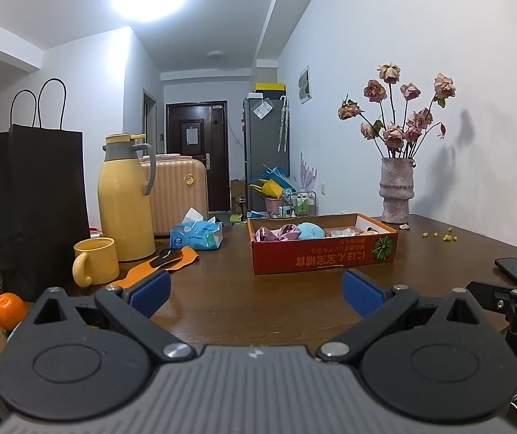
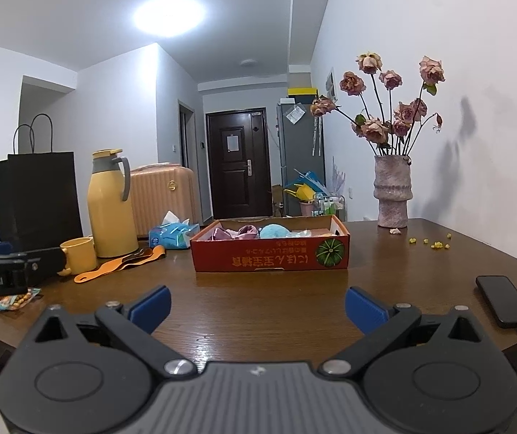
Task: Organize soft objects
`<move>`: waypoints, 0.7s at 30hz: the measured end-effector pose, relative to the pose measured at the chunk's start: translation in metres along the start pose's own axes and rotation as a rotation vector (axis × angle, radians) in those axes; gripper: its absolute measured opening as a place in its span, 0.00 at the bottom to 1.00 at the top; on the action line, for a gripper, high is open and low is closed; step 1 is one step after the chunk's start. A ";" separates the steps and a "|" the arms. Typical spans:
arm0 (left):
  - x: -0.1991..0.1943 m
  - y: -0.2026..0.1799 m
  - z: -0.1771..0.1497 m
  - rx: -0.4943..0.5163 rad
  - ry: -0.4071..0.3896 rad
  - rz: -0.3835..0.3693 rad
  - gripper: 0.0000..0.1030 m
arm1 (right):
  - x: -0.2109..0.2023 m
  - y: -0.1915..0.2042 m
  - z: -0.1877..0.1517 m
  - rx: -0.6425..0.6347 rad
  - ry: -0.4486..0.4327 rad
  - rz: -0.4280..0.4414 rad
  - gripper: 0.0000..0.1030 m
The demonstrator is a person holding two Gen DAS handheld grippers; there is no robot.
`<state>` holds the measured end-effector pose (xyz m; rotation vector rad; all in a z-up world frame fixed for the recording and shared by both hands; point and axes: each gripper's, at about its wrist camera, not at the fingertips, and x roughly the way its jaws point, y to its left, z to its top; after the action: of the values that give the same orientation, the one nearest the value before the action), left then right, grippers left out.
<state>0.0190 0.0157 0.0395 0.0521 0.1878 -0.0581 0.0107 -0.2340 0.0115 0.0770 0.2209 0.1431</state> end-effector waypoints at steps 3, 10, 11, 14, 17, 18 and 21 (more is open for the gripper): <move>-0.001 0.000 0.000 -0.001 0.002 0.001 1.00 | 0.001 0.000 0.000 -0.003 0.004 -0.001 1.00; -0.002 -0.001 0.001 -0.002 -0.001 0.002 1.00 | 0.001 0.001 -0.003 -0.003 0.002 0.002 1.00; -0.002 -0.001 0.001 -0.002 -0.001 0.001 1.00 | 0.000 0.001 -0.002 -0.003 0.003 0.001 1.00; -0.003 -0.002 0.001 0.002 -0.012 0.003 1.00 | 0.000 0.000 -0.002 -0.003 0.003 0.001 1.00; -0.006 -0.004 0.001 0.008 -0.032 0.006 1.00 | 0.000 0.001 -0.003 -0.004 0.000 0.001 1.00; -0.006 -0.004 0.001 0.006 -0.035 0.004 1.00 | 0.001 0.001 -0.003 -0.004 0.000 0.000 1.00; -0.006 -0.005 0.002 0.008 -0.034 0.002 1.00 | 0.000 0.001 -0.003 -0.002 -0.002 0.001 1.00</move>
<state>0.0131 0.0110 0.0419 0.0595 0.1535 -0.0576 0.0100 -0.2333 0.0086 0.0754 0.2186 0.1441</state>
